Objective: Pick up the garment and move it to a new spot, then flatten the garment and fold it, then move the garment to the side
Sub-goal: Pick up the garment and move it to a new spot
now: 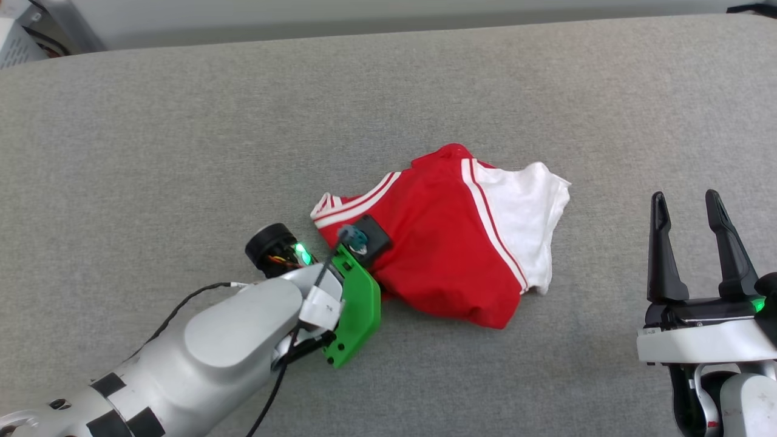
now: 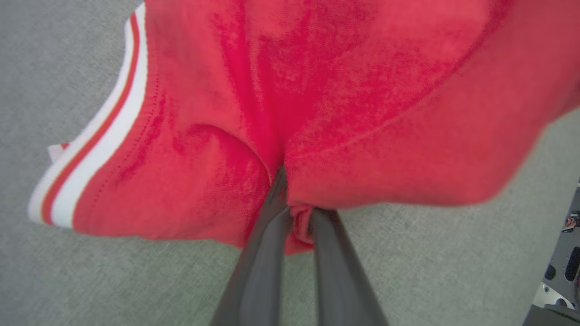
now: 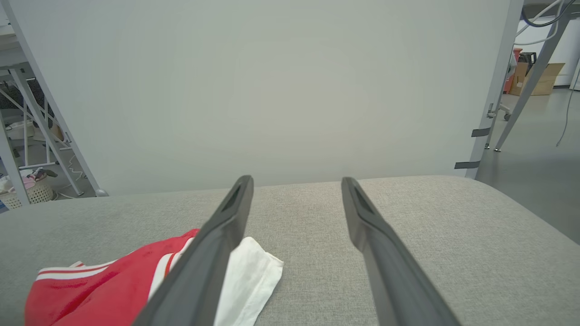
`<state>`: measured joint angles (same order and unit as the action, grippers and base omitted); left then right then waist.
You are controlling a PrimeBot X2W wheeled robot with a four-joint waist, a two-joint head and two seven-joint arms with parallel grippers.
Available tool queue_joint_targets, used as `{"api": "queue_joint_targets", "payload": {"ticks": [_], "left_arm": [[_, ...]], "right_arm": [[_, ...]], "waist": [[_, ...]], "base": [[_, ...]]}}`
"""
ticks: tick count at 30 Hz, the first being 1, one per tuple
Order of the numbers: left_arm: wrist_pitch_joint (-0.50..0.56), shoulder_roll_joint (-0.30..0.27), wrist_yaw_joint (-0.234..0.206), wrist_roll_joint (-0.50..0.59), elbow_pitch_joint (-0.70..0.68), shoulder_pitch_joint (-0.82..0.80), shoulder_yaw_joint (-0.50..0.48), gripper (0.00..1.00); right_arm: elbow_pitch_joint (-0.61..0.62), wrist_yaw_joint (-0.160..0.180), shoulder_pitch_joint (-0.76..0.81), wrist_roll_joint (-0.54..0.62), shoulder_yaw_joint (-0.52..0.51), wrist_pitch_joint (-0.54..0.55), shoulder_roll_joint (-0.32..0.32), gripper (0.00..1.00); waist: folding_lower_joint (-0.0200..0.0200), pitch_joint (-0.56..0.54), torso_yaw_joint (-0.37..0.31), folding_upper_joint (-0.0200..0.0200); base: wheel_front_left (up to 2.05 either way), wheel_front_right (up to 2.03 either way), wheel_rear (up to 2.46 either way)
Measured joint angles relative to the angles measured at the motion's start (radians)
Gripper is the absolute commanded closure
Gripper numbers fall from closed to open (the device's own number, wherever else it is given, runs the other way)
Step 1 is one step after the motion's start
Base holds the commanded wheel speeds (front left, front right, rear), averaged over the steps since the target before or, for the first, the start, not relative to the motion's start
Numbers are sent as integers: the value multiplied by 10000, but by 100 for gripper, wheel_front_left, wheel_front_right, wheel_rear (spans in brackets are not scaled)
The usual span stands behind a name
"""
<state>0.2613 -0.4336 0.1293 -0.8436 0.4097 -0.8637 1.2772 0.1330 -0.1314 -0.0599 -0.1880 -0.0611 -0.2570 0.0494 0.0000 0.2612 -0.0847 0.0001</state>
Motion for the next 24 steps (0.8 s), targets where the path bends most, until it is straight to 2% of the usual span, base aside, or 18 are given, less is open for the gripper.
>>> {"api": "queue_joint_targets", "payload": {"ticks": [1, 5, 9, 12, 18, 24], "left_arm": [[-284, 25, 0, -33, 165, 0, -90, 0], [-1494, 255, -100, -6, 583, -8, -543, 0], [-2681, 372, -472, 54, 504, 0, -1009, 0], [-3407, 213, -901, 59, 253, 60, -1390, 0], [-4669, -548, -2134, 65, -460, 985, -2159, 0], [-5170, -892, -3578, 330, -1407, 2238, -3463, 0]], "right_arm": [[-15, 0, 17, 0, 4, 2, 0, 0], [-40, 0, 140, 82, -54, 2, 0, 0], [-71, 0, 284, 196, -75, 2, 0, 0], [-75, 0, 372, 232, -113, 2, 0, 0], [-81, 0, 573, 286, -167, 2, 0, 0], [-92, 0, 760, 347, -242, 2, 0, 0]], "waist": [[0, -42, 47, 0], [0, -234, 241, 0], [0, -493, 478, 0], [0, -711, 648, 0], [0, -1145, 989, 0], [0, -1501, 1247, 0]], "base": [[0, 0, 0], [0, 0, 0], [0, 0, 0], [0, 0, 0], [0, 0, 0], [0, 0, 0]]}}
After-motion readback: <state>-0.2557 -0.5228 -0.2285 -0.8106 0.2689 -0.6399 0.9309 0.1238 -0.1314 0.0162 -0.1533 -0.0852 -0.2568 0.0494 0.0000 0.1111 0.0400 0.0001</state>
